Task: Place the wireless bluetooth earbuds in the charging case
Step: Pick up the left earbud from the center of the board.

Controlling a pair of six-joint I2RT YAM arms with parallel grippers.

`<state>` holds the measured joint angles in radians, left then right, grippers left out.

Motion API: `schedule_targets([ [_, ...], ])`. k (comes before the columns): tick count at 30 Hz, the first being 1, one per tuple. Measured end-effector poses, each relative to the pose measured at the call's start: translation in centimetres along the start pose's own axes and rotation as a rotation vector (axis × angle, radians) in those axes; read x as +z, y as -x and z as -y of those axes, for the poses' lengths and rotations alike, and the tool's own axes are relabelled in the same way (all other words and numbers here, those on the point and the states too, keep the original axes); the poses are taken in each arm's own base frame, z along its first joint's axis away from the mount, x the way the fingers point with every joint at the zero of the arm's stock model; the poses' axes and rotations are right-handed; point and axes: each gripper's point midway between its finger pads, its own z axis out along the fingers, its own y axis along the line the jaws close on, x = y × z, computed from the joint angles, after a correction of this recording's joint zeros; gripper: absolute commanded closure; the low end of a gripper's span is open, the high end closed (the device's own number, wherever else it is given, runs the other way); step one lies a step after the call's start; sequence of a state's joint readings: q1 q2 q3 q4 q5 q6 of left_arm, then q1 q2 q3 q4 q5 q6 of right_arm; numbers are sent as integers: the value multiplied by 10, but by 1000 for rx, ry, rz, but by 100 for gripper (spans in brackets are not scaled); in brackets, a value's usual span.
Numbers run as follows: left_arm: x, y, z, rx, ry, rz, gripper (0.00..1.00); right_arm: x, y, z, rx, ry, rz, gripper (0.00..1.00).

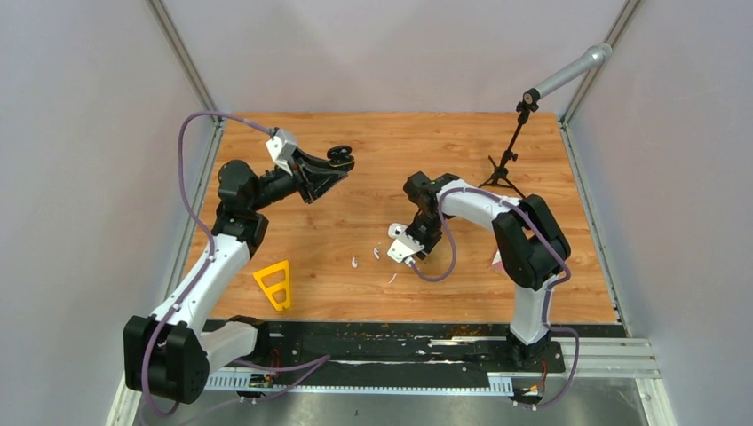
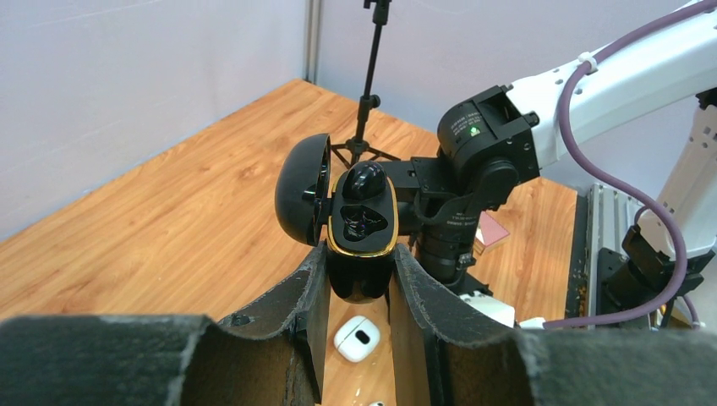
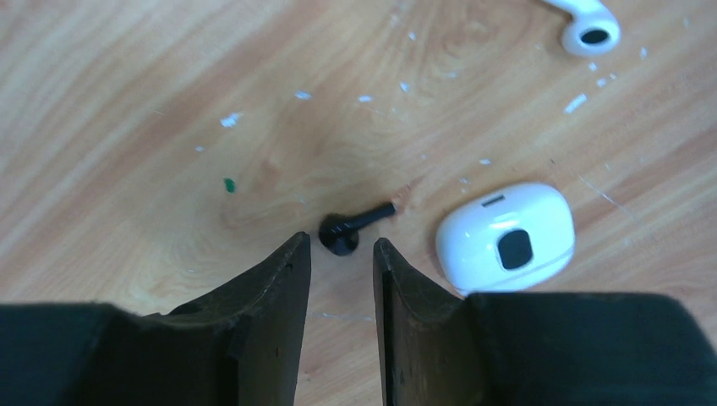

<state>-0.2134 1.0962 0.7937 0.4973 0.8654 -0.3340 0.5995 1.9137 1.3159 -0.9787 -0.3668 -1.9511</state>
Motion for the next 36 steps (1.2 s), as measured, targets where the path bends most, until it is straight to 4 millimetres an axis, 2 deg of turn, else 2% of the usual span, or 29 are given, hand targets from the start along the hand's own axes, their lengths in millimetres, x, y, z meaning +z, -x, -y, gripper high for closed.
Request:
schedule_targets([
  [7,-2,0,2,3,4,4,100,3,12,-13,22,67,20,71],
  [12,-3,-2,1,-1,8,2,100,5,10,-10,84,73,21,72],
  [20,-3,-1,1,2,11,6,100,5,11,-11,185,65,19,88],
  [28,-3,-1,1,3,11,7,100,3,18,-16,309,67,45,94],
  [31,-3,-1,0,3,11,7,100,-11,30,-8,413,56,82,94],
  [36,-1,-6,-2,-4,12,0,100,-56,55,31,578,-39,185,95],
])
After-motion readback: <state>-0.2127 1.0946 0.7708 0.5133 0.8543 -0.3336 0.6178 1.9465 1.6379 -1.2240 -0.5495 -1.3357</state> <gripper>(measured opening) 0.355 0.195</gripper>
